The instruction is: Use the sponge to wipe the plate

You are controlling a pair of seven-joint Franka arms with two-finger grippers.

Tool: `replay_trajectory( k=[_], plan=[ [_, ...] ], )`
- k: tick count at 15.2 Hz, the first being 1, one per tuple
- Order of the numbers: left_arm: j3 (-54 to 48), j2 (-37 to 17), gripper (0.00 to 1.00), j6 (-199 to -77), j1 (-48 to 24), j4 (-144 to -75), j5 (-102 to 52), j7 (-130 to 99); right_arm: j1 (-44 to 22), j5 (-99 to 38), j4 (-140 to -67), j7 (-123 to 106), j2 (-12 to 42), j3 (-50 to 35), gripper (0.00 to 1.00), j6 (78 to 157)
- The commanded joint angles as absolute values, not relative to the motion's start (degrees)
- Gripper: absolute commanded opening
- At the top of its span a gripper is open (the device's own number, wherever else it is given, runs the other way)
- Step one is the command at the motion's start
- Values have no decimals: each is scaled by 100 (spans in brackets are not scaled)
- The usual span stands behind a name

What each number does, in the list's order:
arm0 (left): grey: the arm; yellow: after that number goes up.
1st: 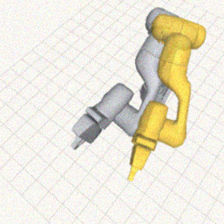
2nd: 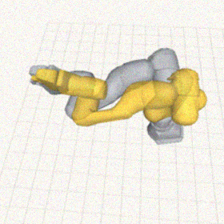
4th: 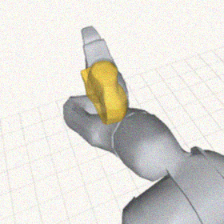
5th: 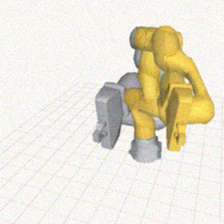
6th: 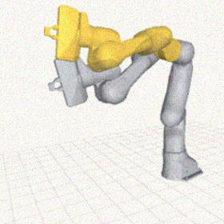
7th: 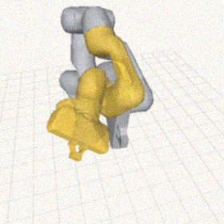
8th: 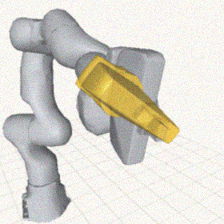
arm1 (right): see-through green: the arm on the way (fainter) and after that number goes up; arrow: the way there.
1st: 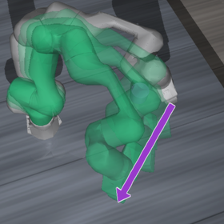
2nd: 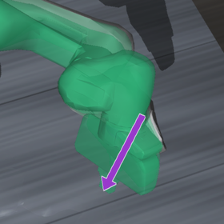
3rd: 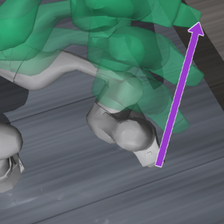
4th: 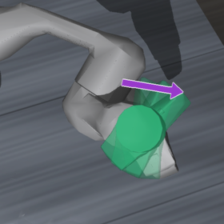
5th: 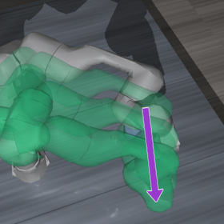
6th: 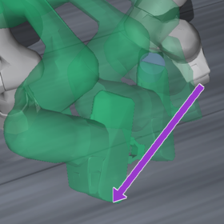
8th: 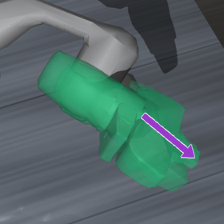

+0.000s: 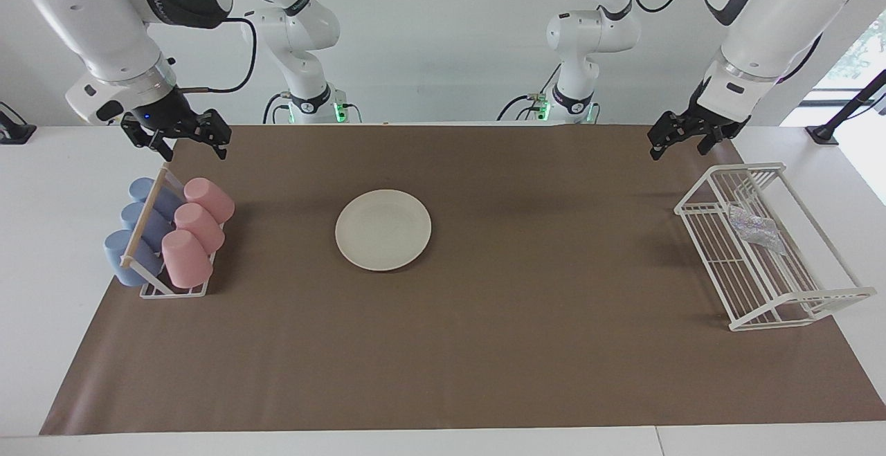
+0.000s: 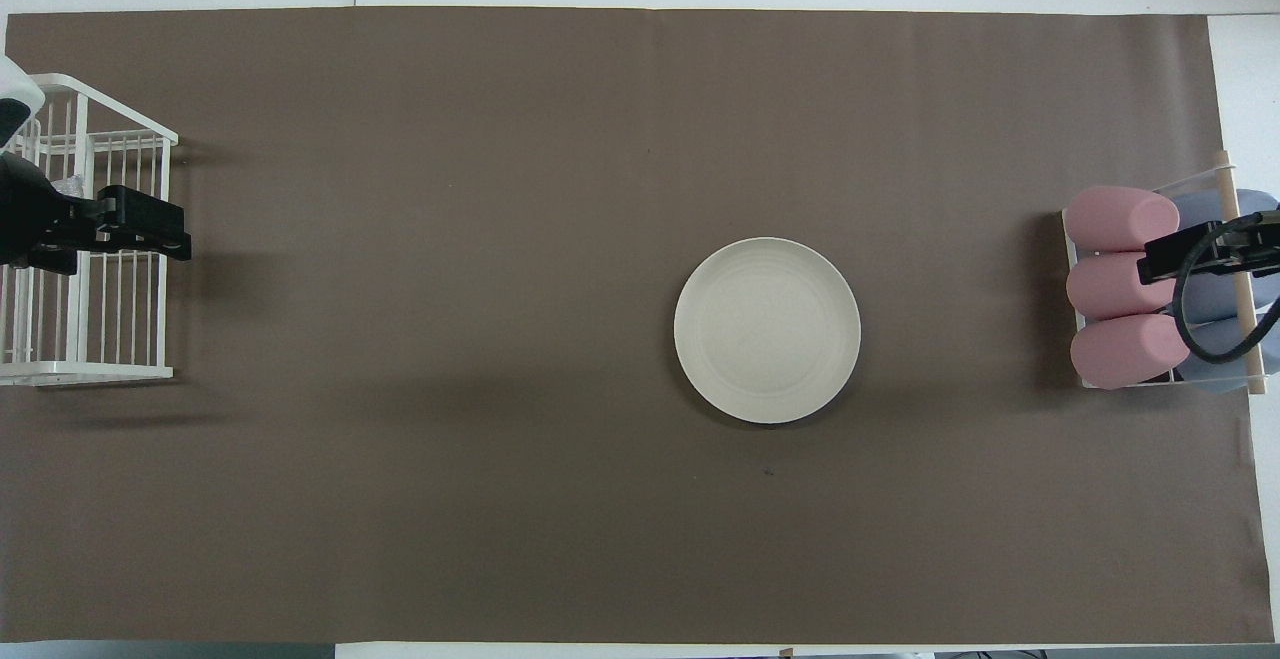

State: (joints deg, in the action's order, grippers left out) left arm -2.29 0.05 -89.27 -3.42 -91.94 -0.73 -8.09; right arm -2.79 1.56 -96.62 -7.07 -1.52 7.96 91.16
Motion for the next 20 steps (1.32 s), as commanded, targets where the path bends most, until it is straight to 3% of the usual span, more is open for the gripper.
replay_trajectory(
  k=[1, 11, 17, 20],
  plan=[
    [-237, 79, 100, -8895, -334, -9272, -132, -765, -264, 105, -9747, -589, -246, 765, 100, 9105],
    [-246, 70, 100, -8956, -360, -9255, -27, -791, -255, 105, -9747, -589, -246, 765, 100, 9097],
    [-308, -26, 100, -9087, -720, -9333, 1860, -1019, -264, 105, -9747, -589, -246, 765, 100, 9105],
    [-308, -35, 100, -9543, -843, -9868, 3063, -1063, -281, 105, -9747, -606, -255, 765, 100, 8896]
  ],
)
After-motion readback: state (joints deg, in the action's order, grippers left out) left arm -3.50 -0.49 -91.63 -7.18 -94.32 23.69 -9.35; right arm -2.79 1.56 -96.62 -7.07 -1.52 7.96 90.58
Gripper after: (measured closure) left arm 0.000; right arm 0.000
